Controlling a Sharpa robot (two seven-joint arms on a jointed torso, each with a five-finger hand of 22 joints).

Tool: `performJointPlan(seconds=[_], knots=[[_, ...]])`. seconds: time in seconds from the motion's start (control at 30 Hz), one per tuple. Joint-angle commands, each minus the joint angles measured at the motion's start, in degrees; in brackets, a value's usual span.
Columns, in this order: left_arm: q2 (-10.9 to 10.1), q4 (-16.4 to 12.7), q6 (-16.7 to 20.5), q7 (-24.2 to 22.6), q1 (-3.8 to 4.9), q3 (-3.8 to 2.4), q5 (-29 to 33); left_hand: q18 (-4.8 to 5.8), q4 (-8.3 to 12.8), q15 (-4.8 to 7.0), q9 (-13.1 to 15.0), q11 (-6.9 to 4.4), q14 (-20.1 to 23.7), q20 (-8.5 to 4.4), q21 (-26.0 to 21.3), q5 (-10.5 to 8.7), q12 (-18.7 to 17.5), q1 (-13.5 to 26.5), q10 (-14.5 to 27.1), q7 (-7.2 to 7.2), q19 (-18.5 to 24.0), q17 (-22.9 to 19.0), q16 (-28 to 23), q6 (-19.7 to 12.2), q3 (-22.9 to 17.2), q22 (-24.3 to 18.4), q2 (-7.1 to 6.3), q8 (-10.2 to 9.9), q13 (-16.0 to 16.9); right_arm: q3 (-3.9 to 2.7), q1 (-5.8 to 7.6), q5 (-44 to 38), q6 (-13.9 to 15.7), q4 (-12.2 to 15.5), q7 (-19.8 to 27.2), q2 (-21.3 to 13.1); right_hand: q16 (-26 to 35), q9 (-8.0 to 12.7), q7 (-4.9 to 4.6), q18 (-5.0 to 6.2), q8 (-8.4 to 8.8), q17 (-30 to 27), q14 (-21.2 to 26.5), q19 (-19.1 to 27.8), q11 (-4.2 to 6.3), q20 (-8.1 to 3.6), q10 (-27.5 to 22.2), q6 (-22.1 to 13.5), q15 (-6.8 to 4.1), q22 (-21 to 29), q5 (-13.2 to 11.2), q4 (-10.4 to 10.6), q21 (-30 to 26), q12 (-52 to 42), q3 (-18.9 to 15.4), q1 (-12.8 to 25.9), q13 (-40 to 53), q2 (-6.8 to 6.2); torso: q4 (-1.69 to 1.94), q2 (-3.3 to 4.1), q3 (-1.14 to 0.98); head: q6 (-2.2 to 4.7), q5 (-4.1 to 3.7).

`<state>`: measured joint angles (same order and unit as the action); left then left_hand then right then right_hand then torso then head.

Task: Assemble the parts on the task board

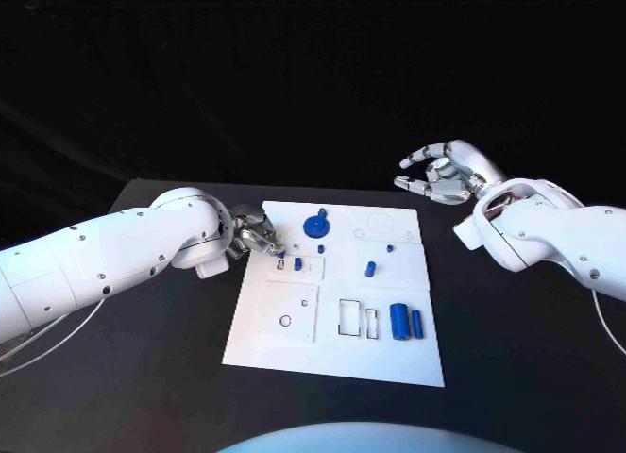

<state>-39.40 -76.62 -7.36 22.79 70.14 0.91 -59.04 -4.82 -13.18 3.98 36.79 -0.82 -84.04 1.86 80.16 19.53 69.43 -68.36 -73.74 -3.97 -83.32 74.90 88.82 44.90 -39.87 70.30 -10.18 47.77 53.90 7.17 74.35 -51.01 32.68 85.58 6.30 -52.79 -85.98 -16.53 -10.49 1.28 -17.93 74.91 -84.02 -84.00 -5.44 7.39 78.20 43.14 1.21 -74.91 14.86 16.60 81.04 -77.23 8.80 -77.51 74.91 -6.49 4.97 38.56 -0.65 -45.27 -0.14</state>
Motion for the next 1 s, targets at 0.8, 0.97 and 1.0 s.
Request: performJointPlan(seconds=[0.8, 0.97, 1.0], knots=[[1.75, 1.73, -5.3, 0.31, -0.2, 0.55, -5.74, 0.91, 11.96, 0.35, -0.19, 0.02, -5.08, -0.38, 0.31, 0.99, 0.41, 0.93, -0.6, 0.18, -0.18, 11.42, -0.12, 0.83, -12.03, 0.09, -0.2, 0.02, 0.21, 0.01, -0.05, -0.26, -0.7, 0.07, 0.45, 0.07, 0.35, 0.11, 0.27, 1.15, -0.41, 5.25, -3.54, -0.36, 0.18, -0.46, 0.05, 0.16, -0.3, -9.06, 0.49, -0.11, -0.25, 0.06, -0.16, 0.58, 0.27, 0.02, 0.07, -0.03, 0.01, -0.46, 0.0], [1.88, 1.87, -5.78, 0.42, -0.21, 0.56, -5.93, 0.91, 11.96, 0.35, -0.19, 0.02, -5.08, -0.38, 0.31, 0.99, 0.41, 0.93, -0.6, 0.18, -0.18, 11.42, -0.12, 0.83, -12.03, 0.09, -0.2, 0.02, 0.21, 0.01, -0.05, -0.26, -0.7, 0.06, 0.48, 0.07, 0.35, 0.11, 0.27, 1.15, -0.41, 5.25, -3.54, -0.36, 0.18, -0.46, 0.05, 0.16, -0.3, -9.06, 0.49, -0.11, -0.25, 0.06, -0.16, 0.58, 0.27, 0.02, 0.05, -0.06, -0.03, -0.56, 0.01], [1.88, 1.88, -5.87, 0.43, -0.21, 0.56, -5.94, 0.91, 11.96, 0.35, -0.19, 0.02, -5.08, -0.38, 0.31, 0.99, 0.41, 0.93, -0.6, 0.18, -0.18, 11.42, -0.12, 0.83, -12.03, 0.09, -0.2, 0.02, 0.21, 0.01, -0.05, -0.26, -0.7, 0.06, 0.48, 0.06, 0.35, 0.11, 0.27, 1.15, -0.41, 5.25, -3.54, -0.36, 0.18, -0.46, 0.05, 0.16, -0.3, -9.06, 0.49, -0.11, -0.25, 0.06, -0.16, 0.58, 0.27, 0.02, 0.06, -0.07, -0.03, -0.58, -0.03]])
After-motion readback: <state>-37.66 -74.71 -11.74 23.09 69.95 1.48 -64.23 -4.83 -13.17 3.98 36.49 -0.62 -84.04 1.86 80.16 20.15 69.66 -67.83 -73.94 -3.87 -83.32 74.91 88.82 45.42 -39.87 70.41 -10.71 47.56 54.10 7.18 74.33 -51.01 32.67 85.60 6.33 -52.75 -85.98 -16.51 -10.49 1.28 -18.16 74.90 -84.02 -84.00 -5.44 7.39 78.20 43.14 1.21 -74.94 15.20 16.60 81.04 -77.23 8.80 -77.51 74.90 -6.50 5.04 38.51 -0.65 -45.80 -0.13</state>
